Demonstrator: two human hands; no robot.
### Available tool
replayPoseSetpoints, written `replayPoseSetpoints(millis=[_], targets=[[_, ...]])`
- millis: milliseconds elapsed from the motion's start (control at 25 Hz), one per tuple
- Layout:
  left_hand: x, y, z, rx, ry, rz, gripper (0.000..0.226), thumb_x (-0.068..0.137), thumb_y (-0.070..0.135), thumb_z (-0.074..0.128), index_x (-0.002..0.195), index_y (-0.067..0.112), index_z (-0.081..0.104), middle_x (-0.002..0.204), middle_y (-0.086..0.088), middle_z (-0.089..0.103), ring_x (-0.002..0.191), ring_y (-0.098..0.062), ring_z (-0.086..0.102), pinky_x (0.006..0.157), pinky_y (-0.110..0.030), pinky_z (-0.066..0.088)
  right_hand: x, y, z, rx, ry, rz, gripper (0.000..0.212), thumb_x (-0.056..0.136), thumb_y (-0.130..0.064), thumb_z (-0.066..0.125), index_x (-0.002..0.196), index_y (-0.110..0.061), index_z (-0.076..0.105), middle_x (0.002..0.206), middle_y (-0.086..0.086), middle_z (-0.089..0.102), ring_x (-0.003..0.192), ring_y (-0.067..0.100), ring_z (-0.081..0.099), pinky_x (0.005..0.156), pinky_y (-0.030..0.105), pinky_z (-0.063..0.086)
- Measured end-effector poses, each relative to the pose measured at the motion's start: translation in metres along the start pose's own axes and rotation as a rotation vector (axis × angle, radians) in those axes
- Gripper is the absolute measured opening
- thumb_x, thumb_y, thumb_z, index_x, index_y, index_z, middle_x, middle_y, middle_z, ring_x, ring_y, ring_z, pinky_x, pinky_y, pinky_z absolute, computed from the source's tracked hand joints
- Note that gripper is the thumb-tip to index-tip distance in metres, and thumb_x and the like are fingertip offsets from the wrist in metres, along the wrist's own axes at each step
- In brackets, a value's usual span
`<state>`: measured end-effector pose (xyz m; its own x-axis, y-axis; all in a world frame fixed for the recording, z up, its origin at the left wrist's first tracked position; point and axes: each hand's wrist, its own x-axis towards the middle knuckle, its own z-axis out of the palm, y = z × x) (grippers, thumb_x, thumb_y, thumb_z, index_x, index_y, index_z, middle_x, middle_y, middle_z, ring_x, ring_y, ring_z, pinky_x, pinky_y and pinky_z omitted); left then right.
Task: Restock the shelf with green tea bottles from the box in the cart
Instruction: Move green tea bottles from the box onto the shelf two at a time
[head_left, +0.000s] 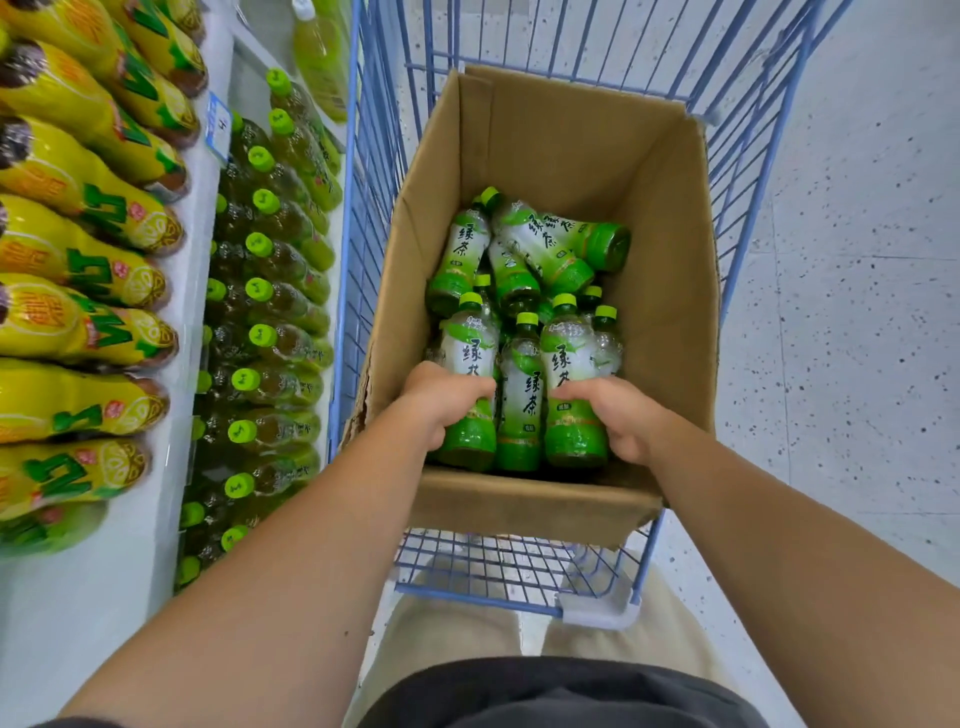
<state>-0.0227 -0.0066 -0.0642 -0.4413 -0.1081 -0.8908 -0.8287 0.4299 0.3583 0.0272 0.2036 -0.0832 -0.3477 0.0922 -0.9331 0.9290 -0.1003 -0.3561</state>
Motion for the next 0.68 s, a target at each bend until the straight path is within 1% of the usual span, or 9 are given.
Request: replayPoseSetpoints(millis=[80,160,200,240,320,360,440,560,680], targets=[[-0.019,0.000,-0.005,-0.054,0.002,0.046,0.047,0.072,0.030,0.081,0.105,0.006,0.056,0.108,-0.006,0.063,0.097,-0.023,0.065,0.076,-0.029,0.053,-0.018,0.004,0.005,-0.029,0.026,-0.072,0.091,0.060,-0.034,0.086,0.140,-0.012,0.049,0.132,0.010,0.064,0.118,0.031,0.064,0.107,0.051,0.046],[-0.041,-0.002,-0.011,-0.130,0.016,0.118,0.033,0.075,0.028,0.080,0.086,0.007,0.057,0.087,0.001,0.065,0.069,-0.010,0.067,0.047,-0.016,0.046,-0.037,0.007,0.010,-0.019,0.032,-0.146,0.106,0.053,-0.042,0.086,0.146,-0.013,0.044,0.143,0.009,0.055,0.128,0.031,0.055,0.111,0.052,0.042],[-0.051,0.000,-0.016,-0.151,0.023,0.165,0.027,0.076,0.027,0.079,0.083,0.013,0.057,0.078,0.004,0.066,0.059,-0.006,0.065,0.038,-0.014,0.042,-0.044,0.008,0.012,0.000,0.027,-0.172,0.108,0.052,-0.044,0.085,0.147,-0.013,0.043,0.145,0.010,0.054,0.130,0.032,0.054,0.112,0.053,0.041],[-0.064,0.003,-0.021,-0.164,0.019,0.208,0.024,0.077,0.025,0.079,0.082,0.018,0.057,0.069,0.008,0.069,0.055,-0.003,0.064,0.036,-0.014,0.042,-0.054,0.006,0.014,0.017,0.026,-0.200,0.107,0.053,-0.046,0.083,0.147,-0.013,0.044,0.144,0.011,0.054,0.130,0.033,0.054,0.111,0.054,0.042],[-0.088,0.009,-0.034,-0.215,-0.020,0.264,0.020,0.075,0.022,0.079,0.086,0.019,0.062,0.066,0.012,0.074,0.056,-0.001,0.069,0.043,-0.019,0.054,-0.075,-0.002,0.017,0.014,0.031,-0.271,0.094,0.057,-0.048,0.079,0.140,-0.013,0.052,0.134,0.010,0.063,0.123,0.033,0.061,0.105,0.054,0.047],[-0.097,0.012,-0.039,-0.230,-0.045,0.286,0.025,0.071,0.023,0.079,0.092,0.017,0.066,0.076,0.007,0.077,0.065,-0.008,0.074,0.056,-0.030,0.062,-0.087,-0.006,0.018,-0.001,0.037,-0.312,0.085,0.058,-0.049,0.078,0.134,-0.015,0.057,0.126,0.009,0.067,0.116,0.032,0.065,0.102,0.054,0.050],[-0.114,0.016,-0.045,-0.226,-0.059,0.336,0.039,0.065,0.025,0.080,0.102,0.017,0.070,0.092,-0.004,0.078,0.083,-0.024,0.076,0.075,-0.050,0.063,-0.109,-0.016,0.017,-0.030,0.060,-0.406,0.071,0.065,-0.050,0.080,0.126,-0.020,0.061,0.117,0.004,0.072,0.107,0.027,0.070,0.093,0.050,0.057],[-0.136,0.010,-0.045,-0.227,-0.017,0.429,0.039,0.066,0.025,0.079,0.103,0.020,0.070,0.090,0.000,0.078,0.084,-0.023,0.076,0.077,-0.052,0.062,-0.136,-0.024,0.017,-0.080,0.081,-0.534,0.049,0.072,-0.049,0.082,0.112,-0.029,0.063,0.103,-0.004,0.075,0.093,0.019,0.074,0.078,0.043,0.062],[-0.159,0.002,-0.042,-0.235,0.025,0.486,0.039,0.065,0.028,0.078,0.103,0.026,0.070,0.088,0.006,0.078,0.084,-0.018,0.075,0.078,-0.049,0.062,-0.159,-0.029,0.017,-0.139,0.072,-0.651,0.044,0.071,-0.051,0.082,0.106,-0.037,0.059,0.093,-0.018,0.074,0.084,0.006,0.073,0.066,0.027,0.060]])
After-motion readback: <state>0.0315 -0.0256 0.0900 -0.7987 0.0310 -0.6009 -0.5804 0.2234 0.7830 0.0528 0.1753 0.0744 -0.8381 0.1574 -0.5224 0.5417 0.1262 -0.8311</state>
